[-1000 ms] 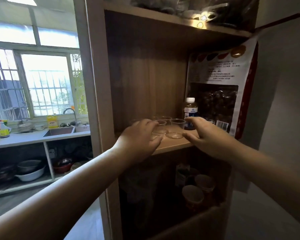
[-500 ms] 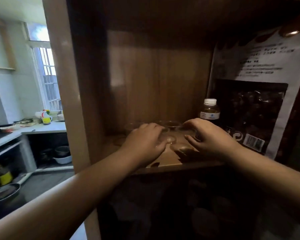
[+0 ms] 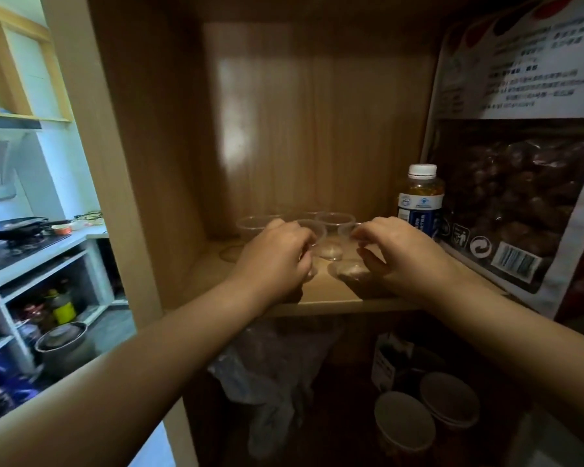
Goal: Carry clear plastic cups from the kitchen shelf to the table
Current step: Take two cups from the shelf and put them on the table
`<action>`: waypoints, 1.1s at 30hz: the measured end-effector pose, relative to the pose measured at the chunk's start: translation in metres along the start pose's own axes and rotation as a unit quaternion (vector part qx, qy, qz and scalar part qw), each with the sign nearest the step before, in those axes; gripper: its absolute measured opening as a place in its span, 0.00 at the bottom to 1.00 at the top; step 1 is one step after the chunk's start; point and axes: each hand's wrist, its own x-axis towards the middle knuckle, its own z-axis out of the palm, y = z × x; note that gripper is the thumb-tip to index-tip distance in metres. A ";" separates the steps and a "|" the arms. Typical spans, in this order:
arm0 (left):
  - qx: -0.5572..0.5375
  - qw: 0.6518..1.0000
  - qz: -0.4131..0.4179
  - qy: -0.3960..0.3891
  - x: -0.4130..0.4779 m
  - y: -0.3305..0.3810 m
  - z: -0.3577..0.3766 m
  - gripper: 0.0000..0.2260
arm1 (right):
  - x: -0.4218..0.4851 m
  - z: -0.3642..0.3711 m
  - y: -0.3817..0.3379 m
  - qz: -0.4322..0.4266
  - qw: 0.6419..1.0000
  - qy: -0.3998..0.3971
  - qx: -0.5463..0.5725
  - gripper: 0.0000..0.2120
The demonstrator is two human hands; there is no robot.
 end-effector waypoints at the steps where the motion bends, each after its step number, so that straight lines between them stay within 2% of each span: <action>1: 0.000 1.000 -0.004 -0.004 -0.001 0.001 0.000 0.09 | -0.001 0.000 0.000 -0.003 1.000 0.002 0.004 0.13; 10: -0.025 1.000 -0.016 0.000 -0.021 -0.001 -0.021 0.06 | -0.003 -0.003 -0.011 -0.021 0.999 0.001 0.027 0.07; 17: 0.004 1.000 -0.010 0.026 -0.071 -0.011 -0.069 0.04 | -0.009 -0.019 -0.076 -0.079 0.995 0.025 0.052 0.06; 20: 0.004 0.998 -0.027 0.050 -0.103 -0.019 -0.102 0.03 | -0.010 -0.021 -0.120 -0.112 0.991 0.022 0.075 0.09; 25: 0.057 0.994 -0.055 0.073 -0.174 -0.044 -0.169 0.04 | -0.003 -0.009 -0.215 -0.162 0.978 0.018 0.130 0.07; 28: 0.074 0.989 -0.106 0.070 -0.230 -0.070 -0.218 0.03 | 0.005 0.004 -0.286 -0.201 0.962 0.029 0.184 0.03; 33: 0.126 0.969 -0.199 0.069 -0.340 -0.105 -0.307 0.01 | 0.013 0.036 -0.420 -0.285 0.923 0.021 0.257 0.02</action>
